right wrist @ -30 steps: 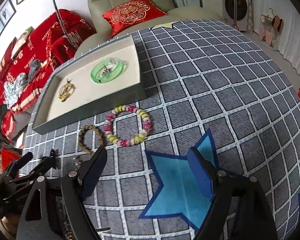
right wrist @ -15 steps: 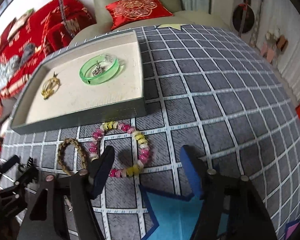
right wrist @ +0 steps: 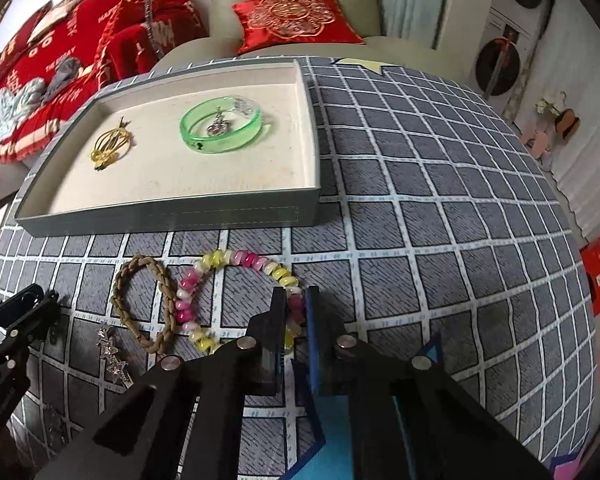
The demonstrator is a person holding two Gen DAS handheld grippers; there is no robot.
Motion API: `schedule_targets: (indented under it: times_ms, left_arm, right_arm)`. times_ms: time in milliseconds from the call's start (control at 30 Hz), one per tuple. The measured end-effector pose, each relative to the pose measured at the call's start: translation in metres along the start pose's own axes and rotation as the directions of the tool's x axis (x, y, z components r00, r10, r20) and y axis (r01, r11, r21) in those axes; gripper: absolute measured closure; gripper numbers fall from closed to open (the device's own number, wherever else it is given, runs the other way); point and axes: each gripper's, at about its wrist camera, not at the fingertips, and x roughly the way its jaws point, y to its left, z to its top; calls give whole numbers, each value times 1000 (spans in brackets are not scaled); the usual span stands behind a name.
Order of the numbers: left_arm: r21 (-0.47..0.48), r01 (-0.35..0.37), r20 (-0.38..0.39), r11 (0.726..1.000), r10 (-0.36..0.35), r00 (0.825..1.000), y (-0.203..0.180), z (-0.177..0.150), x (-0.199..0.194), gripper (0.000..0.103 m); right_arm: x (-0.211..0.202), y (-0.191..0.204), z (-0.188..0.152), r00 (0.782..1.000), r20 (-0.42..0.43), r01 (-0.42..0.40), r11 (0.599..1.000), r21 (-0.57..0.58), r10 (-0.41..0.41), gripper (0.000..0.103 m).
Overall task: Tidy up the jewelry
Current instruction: 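Grasp the small black clip with the left gripper while the right grasps the pink-and-yellow beaded bracelet, then carry the black clip and beaded bracelet into the white tray and open both grippers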
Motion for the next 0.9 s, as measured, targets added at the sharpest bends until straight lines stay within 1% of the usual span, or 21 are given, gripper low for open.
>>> schedule_targets:
  times_ms: [300, 400, 533, 600, 700, 800, 900]
  left_arm:
    - [-20, 58, 52, 998, -57, 997, 10, 6, -30, 63]
    - [-29, 80, 78, 996, -77, 994, 14, 13, -43, 63]
    - [-43, 109, 104, 993, -104, 989, 21, 24, -55, 63]
    - [-45, 114, 118, 992, -108, 987, 24, 31, -59, 63]
    - [-40, 104, 132, 994, -98, 986, 29, 41, -60, 63]
    - [-38, 106, 133, 994, -100, 986, 36, 53, -59, 63]
    - [-20, 88, 144, 996, -84, 986, 40, 66, -56, 63]
  right_arm:
    - [-38, -18, 0, 997, 61, -42, 998, 36, 40, 93]
    - [-56, -18, 7, 993, 91, -73, 996, 43, 68, 93]
    - [-68, -9, 23, 988, 112, -115, 993, 40, 110, 93]
    - [-70, -4, 33, 984, 117, -139, 989, 41, 133, 93]
    - [-67, 5, 46, 981, 116, -162, 986, 42, 156, 93]
    - [-59, 15, 61, 978, 102, -185, 982, 39, 180, 93]
    - [-49, 24, 73, 977, 87, -197, 980, 37, 193, 93]
